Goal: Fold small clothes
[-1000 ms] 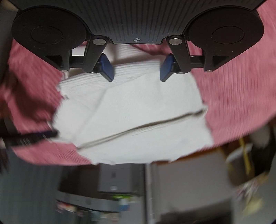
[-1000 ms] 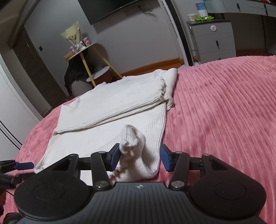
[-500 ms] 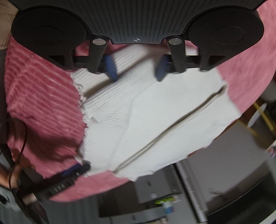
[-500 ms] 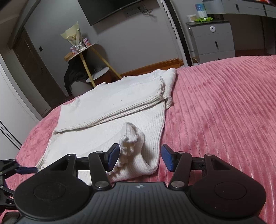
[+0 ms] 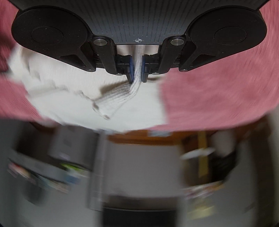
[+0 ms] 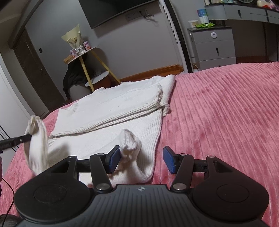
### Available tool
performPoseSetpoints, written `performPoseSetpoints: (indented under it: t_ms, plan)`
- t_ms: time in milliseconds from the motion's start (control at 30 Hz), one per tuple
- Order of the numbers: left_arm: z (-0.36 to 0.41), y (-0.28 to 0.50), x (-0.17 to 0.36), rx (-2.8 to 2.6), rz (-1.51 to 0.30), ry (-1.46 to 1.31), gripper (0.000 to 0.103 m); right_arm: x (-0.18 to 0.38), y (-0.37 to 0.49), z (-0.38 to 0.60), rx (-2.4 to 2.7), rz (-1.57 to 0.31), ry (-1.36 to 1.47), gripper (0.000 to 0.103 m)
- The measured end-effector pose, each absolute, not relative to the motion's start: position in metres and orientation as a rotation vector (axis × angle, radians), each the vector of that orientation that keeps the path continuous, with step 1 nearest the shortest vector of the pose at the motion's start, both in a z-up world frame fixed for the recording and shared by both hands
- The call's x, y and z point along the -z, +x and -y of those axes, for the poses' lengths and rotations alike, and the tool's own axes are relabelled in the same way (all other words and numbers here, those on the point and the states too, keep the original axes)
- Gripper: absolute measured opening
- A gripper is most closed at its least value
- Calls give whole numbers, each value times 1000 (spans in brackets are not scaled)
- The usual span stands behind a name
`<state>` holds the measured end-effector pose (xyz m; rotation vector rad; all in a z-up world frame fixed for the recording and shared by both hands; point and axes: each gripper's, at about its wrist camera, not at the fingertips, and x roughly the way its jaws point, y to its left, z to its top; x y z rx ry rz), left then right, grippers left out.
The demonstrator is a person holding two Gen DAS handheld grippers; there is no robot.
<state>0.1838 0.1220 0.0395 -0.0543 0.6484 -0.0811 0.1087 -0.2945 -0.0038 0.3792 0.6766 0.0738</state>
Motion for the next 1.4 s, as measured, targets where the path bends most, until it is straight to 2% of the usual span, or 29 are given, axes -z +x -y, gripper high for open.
performPoseSetpoints:
  t_ms: [133, 233, 333, 400, 467, 567, 633, 667, 733, 833, 900, 967, 1067, 1233, 1400]
  plan:
    - [-147, 200, -21, 4, -725, -200, 12, 5, 110, 299, -66, -675, 399, 53]
    - [-149, 203, -3, 11, -784, -243, 17, 8, 114, 307, -60, -682, 453, 53]
    - [-156, 204, 10, 40, -810, -297, 32, 9, 121, 309, -61, -684, 453, 55]
    - [-158, 206, 12, 53, -811, -314, 49, 8, 129, 306, -91, -681, 454, 59]
    - [-159, 210, 14, 76, -807, -345, 52, 7, 143, 298, -138, -686, 436, 64]
    - [-154, 218, 17, 102, -824, -376, 63, 10, 168, 284, -170, -707, 382, 64]
    - [-150, 223, 21, 105, -845, -382, 59, 15, 187, 278, -168, -734, 378, 62]
    - [-149, 226, 22, 108, -854, -383, 55, 18, 196, 276, -157, -759, 387, 56]
    - [-146, 229, 25, 109, -866, -373, 45, 23, 210, 273, -155, -788, 410, 50]
    - [-144, 232, 28, 78, -874, -334, 30, 28, 223, 267, -126, -812, 388, 34]
    - [-146, 233, 26, 59, -876, -343, 19, 31, 225, 269, -116, -819, 389, 13]
    - [-149, 230, 19, 64, -860, -360, 15, 30, 221, 273, -130, -815, 416, 8]
    - [-145, 222, 2, 84, -801, -306, 11, 19, 207, 279, -157, -771, 404, 6]
    - [-138, 215, -33, 139, -707, -268, 11, -5, 196, 292, -162, -670, 462, 6]
    - [-127, 240, -67, 147, -619, -204, 11, -31, 206, 288, -88, -541, 379, 6]
